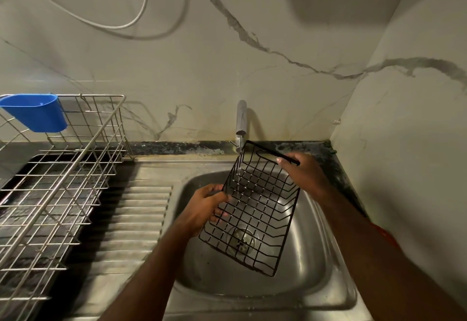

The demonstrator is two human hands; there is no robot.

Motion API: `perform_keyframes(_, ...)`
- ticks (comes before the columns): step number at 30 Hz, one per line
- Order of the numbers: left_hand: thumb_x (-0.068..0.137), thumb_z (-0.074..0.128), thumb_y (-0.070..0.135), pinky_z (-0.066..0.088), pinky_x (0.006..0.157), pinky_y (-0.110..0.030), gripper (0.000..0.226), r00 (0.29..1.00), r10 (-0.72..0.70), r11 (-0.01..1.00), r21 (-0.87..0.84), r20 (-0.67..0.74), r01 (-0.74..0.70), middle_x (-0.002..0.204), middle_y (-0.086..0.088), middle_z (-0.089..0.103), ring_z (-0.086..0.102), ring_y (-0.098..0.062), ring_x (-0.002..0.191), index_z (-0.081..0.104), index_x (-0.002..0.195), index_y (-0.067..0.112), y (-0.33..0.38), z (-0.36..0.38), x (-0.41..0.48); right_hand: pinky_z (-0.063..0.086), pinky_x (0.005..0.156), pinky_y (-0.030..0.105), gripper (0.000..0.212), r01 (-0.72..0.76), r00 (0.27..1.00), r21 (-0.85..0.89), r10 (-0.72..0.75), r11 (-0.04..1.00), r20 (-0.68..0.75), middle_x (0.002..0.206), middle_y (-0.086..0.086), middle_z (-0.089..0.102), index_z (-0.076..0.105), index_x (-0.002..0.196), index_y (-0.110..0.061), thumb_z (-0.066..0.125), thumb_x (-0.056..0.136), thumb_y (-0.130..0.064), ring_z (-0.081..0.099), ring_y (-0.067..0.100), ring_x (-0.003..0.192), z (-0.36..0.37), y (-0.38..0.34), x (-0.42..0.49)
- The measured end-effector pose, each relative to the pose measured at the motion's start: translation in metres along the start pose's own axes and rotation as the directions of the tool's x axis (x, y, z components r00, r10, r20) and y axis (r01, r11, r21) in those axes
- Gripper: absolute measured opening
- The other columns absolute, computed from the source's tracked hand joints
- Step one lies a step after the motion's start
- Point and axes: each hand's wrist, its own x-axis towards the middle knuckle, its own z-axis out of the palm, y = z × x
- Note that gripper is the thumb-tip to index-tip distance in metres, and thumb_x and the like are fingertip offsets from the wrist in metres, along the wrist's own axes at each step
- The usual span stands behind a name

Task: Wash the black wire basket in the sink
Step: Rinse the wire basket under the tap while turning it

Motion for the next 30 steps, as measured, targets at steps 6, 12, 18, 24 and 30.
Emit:
perform_keyframes(6,0.086,0.067,0.031,0.057,0.059,-0.032,0.037,0.999,-0.012,0.994,-0.109,0.03,0.015,0.115,-0.017,0.07,0.072,-0.038,0.084,0.064,0.116,0.01,0.002,-0.017,-0.004,0.054,0.069,0.036,0.026,0.028,0.983,0.119,-0.049,0.993,0.174,0.083,0.001,0.072,0.07,0.092,-0.023,0.063,0.089,-0.047,0.068,0.016,0.073,0.002,-0.002,0.024)
perform_keyframes(12,0.085,0.07,0.045,0.056,0.068,-0.033,0.047,1.0,0.026,0.992,-0.124,0.018,-0.023,0.113,-0.01,0.073,0.073,-0.033,0.092,0.065,0.119,0.014,0.004,-0.03,-0.007,0.054,0.062,0.03,0.012,0.087,0.991,0.142,-0.1,0.986,0.09,0.086,-0.001,0.072,0.07,0.093,-0.022,0.059,0.096,-0.027,0.068,0.015,0.07,0.009,-0.012,0.017)
perform_keyframes(18,0.092,0.045,0.066,0.051,0.095,-0.043,0.065,0.991,0.006,0.976,-0.216,-0.131,-0.034,0.123,-0.009,0.07,0.067,-0.025,0.114,0.059,0.132,0.017,-0.026,-0.043,-0.011,0.057,0.065,0.035,0.019,0.066,0.998,0.085,-0.068,0.994,0.015,0.079,-0.005,0.07,0.072,0.096,-0.017,0.058,0.096,-0.031,0.067,0.015,0.07,0.013,-0.001,0.0)
perform_keyframes(24,0.088,0.053,0.061,0.049,0.089,-0.041,0.058,0.872,-0.105,0.812,-0.547,-0.478,-0.203,0.115,-0.015,0.072,0.067,-0.027,0.106,0.067,0.115,0.012,-0.057,-0.02,-0.033,0.057,0.076,0.051,0.023,0.023,0.999,0.102,-0.02,0.994,-0.033,0.081,0.006,0.072,0.073,0.088,-0.015,0.061,0.094,-0.034,0.07,0.023,0.075,0.02,0.011,-0.01)
perform_keyframes(30,0.08,0.054,0.063,0.046,0.086,-0.037,0.06,0.782,-0.092,0.791,-0.522,-0.617,-0.319,0.097,-0.005,0.07,0.062,-0.023,0.097,0.07,0.109,0.013,-0.073,0.006,-0.052,0.058,0.079,0.048,0.022,0.011,0.997,0.14,-0.001,0.99,-0.076,0.083,0.006,0.072,0.073,0.093,-0.015,0.06,0.095,-0.033,0.071,0.021,0.076,0.022,0.011,-0.017)
